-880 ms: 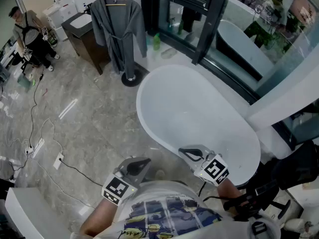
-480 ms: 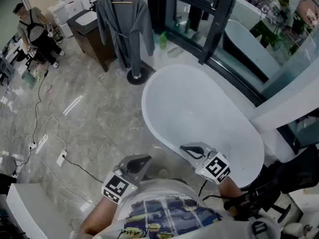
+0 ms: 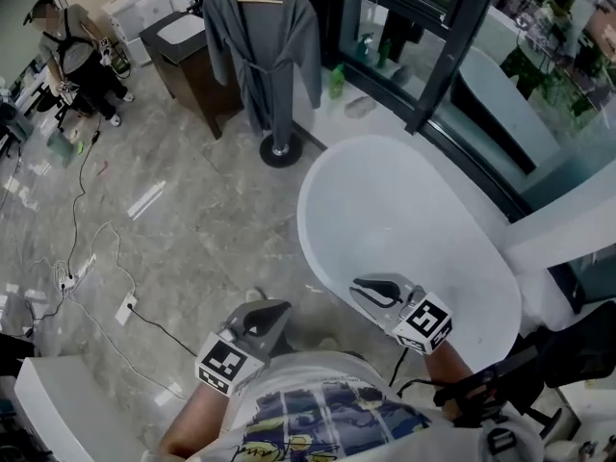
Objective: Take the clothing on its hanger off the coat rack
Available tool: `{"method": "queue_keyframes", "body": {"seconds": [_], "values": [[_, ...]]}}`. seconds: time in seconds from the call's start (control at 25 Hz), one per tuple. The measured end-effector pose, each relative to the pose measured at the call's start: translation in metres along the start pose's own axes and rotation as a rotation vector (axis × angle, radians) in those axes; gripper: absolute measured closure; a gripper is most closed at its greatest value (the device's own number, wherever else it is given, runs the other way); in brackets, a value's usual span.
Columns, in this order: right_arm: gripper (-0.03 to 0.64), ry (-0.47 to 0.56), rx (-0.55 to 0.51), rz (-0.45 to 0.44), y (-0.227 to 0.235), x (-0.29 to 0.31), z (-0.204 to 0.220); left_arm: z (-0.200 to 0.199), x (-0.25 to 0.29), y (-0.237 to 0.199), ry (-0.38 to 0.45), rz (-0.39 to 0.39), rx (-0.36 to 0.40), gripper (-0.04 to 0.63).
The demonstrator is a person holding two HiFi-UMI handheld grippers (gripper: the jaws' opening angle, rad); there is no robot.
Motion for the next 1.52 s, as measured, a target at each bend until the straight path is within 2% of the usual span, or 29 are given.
{"method": "queue_keyframes", "body": {"seconds": [0.16,0.36,0.56,0.76,0.92,1.12,1.36,1.52], "values": [[0.537,0.004,0.022,0.006,0.018,0.053,-0.033,-0.011,-0.003,-0.064,0.031,0.007,0.022,0.591],[0.522,-0.008,-0.033,0.008,0.034,0.139,-0.087,-0.011,-0.029,-0.152,0.025,-0.005,0.025,0.584],[0.518,0.02,-0.068,0.028,0.05,0.209,-0.128,0.001,-0.063,-0.222,0.006,-0.031,0.046,0.578],[0.509,-0.006,-0.109,0.032,0.079,0.249,-0.169,0.008,-0.073,-0.273,0.008,-0.067,-0.005,0.572],[0.485,-0.05,-0.094,0.06,0.131,0.267,-0.207,0.002,-0.068,-0.309,0.033,-0.083,-0.025,0.566],[0.442,-0.079,-0.187,0.135,0.222,0.291,-0.276,-0.011,-0.053,-0.361,0.032,-0.129,-0.032,0.563],[0.419,-0.06,-0.288,0.247,0.348,0.312,-0.378,-0.054,-0.018,-0.426,0.035,-0.176,-0.01,0.563],[0.403,-0.037,-0.286,0.295,0.426,0.328,-0.438,-0.077,0.011,-0.457,0.035,-0.189,-0.007,0.563]]}}
Point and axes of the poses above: the fingertips, and each gripper's own axes: x forward along the fingers, y to its right, z out of its underside, the point moved 6 cm from there along -x, backward along the fingers, and after that the axes turned 9 degrees about x, right-handed, at the moved point
